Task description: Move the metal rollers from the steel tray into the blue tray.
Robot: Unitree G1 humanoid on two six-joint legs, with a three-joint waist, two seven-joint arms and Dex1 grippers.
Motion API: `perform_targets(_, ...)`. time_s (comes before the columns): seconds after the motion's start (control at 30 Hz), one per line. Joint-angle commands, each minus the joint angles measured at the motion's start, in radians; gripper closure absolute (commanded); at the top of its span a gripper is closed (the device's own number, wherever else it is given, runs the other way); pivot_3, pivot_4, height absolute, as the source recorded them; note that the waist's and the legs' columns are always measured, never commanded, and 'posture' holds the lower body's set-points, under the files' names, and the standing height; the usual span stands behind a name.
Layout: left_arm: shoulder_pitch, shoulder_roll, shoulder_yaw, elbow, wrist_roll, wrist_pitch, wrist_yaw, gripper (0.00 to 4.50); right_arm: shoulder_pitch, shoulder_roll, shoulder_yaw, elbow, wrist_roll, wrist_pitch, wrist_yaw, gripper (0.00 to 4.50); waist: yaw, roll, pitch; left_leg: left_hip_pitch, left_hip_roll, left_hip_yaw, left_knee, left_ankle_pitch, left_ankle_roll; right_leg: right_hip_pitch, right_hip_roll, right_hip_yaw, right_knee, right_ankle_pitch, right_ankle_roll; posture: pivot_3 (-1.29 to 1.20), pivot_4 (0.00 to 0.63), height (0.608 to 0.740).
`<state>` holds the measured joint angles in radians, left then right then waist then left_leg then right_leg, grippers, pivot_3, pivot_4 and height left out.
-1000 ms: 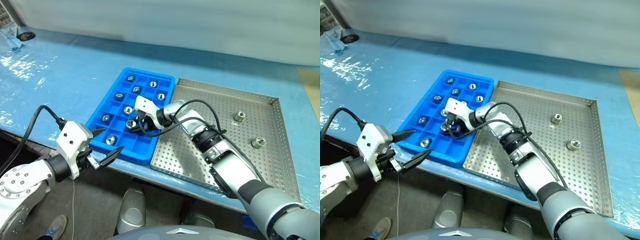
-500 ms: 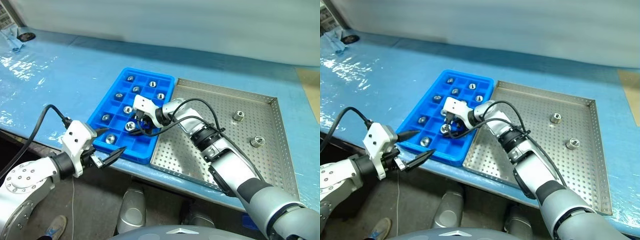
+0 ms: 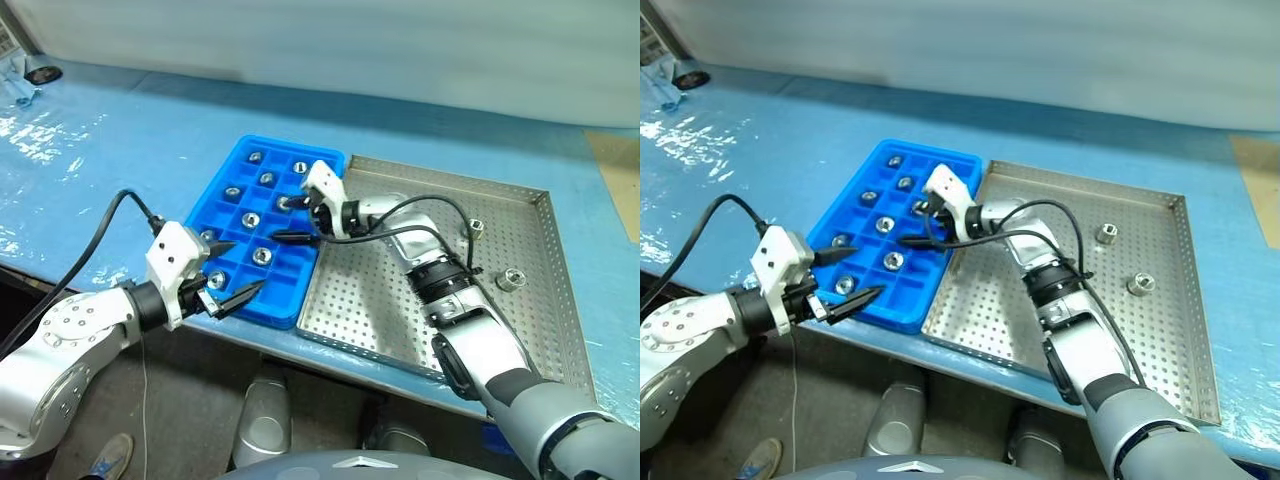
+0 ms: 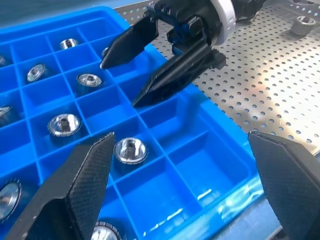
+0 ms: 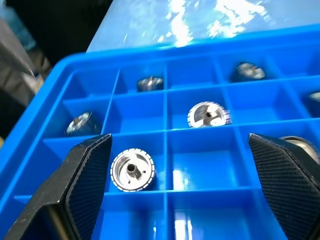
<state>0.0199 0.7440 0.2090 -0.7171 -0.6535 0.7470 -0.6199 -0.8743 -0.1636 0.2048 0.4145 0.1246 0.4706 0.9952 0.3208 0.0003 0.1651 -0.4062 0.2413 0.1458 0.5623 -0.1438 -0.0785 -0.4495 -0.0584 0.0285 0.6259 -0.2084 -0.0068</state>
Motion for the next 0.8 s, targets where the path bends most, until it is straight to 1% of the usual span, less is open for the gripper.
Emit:
perform_targets(0.03, -0.069, -0.008, -0.053, 0.054, 0.023, -0.042, -0.027, 0.00, 0.024, -0.053, -0.086, -0.112, 0.060, 0.028, -0.026, 0.05, -0.008, 0.000, 0.000, 0.000, 0.000, 0.000, 0.001, 0.000, 0.000, 0.000, 0.000, 0.000, 0.001, 0.000, 0.000, 0.38, 0.150, 0.740)
perform_targets(0.1, -0.107, -0.015, -0.089, 0.095, 0.039, -0.060, -0.048, 0.00, 0.048, -0.087, -0.118, -0.153, 0.077, 0.046, -0.045, 0.05, -0.014, 0.000, 0.000, 0.001, 0.000, 0.000, 0.001, 0.000, -0.001, 0.001, 0.000, 0.000, 0.001, 0.001, 0.000, 0.33, 0.150, 0.740)
perform_targets(0.3, -0.237, -0.051, -0.190, 0.229, 0.082, -0.117, -0.121, 0.00, 0.133, -0.177, -0.203, -0.293, 0.124, 0.115, -0.113, 0.05, -0.068, 0.000, 0.000, 0.001, -0.001, 0.000, 0.002, 0.002, -0.002, 0.000, 0.000, 0.000, 0.004, 0.001, -0.001, 0.20, 0.150, 0.740)
perform_targets(0.53, -0.345, -0.093, -0.275, 0.358, 0.125, -0.162, -0.210, 0.00, 0.240, -0.270, -0.251, -0.464, 0.176, 0.221, -0.155, 0.05, -0.162, 0.000, 0.000, 0.003, -0.001, 0.001, 0.005, 0.002, -0.003, -0.001, 0.000, 0.000, 0.010, 0.001, -0.002, 0.07, 0.150, 0.740)
perform_targets(0.63, -0.387, -0.109, -0.310, 0.407, 0.143, -0.186, -0.255, 0.00, 0.277, -0.309, -0.276, -0.523, 0.195, 0.262, -0.178, 0.05, -0.193, 0.000, 0.000, 0.004, -0.001, 0.002, 0.005, 0.003, -0.004, -0.002, 0.001, 0.000, 0.012, 0.001, -0.002, 0.02, 0.150, 0.740)
perform_targets(0.8, -0.460, -0.145, -0.351, 0.496, 0.173, -0.226, -0.311, 0.00, 0.336, -0.394, -0.309, -0.572, 0.179, 0.328, -0.243, 0.05, -0.216, 0.000, 0.000, 0.005, -0.002, 0.003, 0.006, 0.004, -0.005, -0.002, 0.000, 0.001, 0.013, 0.002, -0.002, -0.04, 0.150, 0.740)
